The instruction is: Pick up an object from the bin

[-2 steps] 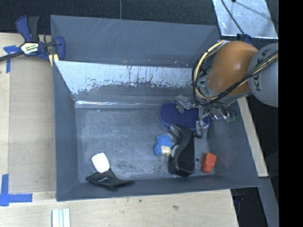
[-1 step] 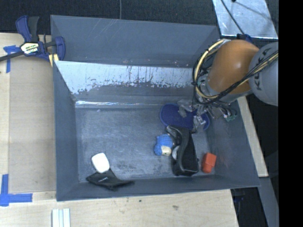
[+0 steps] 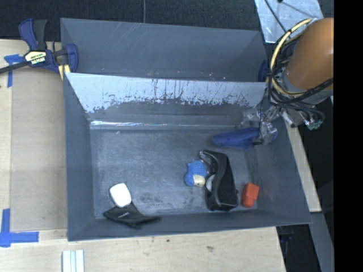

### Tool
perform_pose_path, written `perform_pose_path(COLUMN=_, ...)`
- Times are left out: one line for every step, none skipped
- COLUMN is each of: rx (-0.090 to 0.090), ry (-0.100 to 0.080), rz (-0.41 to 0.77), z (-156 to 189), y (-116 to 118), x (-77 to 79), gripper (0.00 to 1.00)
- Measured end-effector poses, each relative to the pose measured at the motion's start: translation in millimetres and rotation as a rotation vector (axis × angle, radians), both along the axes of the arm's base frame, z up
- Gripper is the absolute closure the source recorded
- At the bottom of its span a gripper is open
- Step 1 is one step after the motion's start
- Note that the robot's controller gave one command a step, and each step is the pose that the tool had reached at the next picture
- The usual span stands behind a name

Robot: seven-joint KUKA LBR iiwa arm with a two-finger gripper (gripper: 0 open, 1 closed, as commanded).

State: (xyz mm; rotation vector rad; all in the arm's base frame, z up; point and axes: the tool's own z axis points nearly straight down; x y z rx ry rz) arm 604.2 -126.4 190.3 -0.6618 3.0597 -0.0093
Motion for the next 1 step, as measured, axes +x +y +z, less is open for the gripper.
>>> perform_pose_path(rx=0.0, ry=0.0, rz=0.066, z=94.4, y=3.0, x=-20.9, gripper=1.0)
